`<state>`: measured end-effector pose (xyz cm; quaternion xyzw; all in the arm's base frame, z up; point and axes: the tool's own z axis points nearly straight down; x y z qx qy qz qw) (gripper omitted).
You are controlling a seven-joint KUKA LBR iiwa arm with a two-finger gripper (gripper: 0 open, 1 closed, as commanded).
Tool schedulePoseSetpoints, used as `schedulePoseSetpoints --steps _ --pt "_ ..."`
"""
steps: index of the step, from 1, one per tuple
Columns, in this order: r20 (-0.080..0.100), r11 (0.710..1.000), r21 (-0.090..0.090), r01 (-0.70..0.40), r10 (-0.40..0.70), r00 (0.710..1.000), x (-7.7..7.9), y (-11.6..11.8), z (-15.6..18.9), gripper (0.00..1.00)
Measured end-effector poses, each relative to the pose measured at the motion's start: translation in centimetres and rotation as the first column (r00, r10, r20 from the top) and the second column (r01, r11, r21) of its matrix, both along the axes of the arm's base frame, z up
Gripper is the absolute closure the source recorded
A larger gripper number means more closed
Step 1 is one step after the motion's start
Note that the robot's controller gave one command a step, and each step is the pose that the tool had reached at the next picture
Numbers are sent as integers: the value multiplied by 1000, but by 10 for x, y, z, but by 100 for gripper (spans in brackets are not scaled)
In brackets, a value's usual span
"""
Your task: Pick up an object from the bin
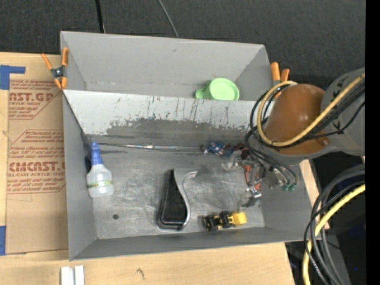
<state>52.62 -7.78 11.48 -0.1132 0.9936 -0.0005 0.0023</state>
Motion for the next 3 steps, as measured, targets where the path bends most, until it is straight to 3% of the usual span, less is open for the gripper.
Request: schedulePoseSetpoints --steps 1,2,3 --pt "-7 998 3 -68 68 998 -22 -42 7 0" --pt "-4 999 1 -50 50 999 -21 -70 35 0" --pt "-3 995 1 -98 98 995 -24 -16 14 0"
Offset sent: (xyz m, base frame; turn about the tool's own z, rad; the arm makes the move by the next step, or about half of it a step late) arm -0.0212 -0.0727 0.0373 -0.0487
